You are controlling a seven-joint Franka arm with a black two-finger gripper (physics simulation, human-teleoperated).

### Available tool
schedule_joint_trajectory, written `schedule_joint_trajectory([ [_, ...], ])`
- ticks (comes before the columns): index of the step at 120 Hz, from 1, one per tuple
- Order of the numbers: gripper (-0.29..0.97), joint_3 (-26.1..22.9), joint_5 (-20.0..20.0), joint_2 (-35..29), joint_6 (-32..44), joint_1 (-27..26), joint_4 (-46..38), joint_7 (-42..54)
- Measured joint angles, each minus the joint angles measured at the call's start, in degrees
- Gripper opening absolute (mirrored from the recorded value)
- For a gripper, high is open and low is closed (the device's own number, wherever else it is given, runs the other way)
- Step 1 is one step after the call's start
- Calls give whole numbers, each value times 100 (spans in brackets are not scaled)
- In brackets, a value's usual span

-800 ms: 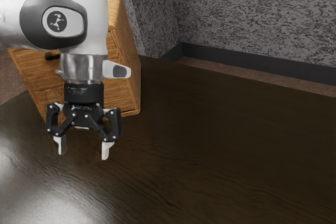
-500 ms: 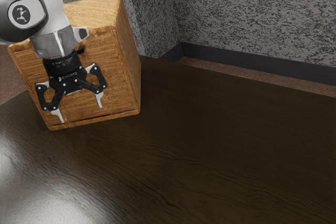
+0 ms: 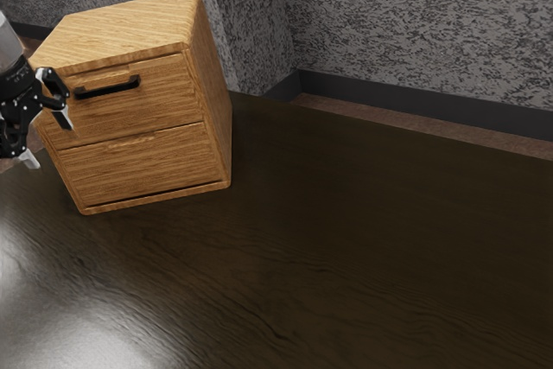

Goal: Pull the drawer handle with one arm to open the drawer

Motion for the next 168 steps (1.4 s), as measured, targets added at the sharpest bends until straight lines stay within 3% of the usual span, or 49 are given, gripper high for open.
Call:
schedule_joint_trajectory([
  [29,68,29,97,256,934,-26,1,-581],
  [52,68,216,179,375,1348,-372,104,-901],
  [74,68,248,217,561,1738,-357,142,-1194],
  [168,68,239,403,1181,2280,-504,631,-1769],
])
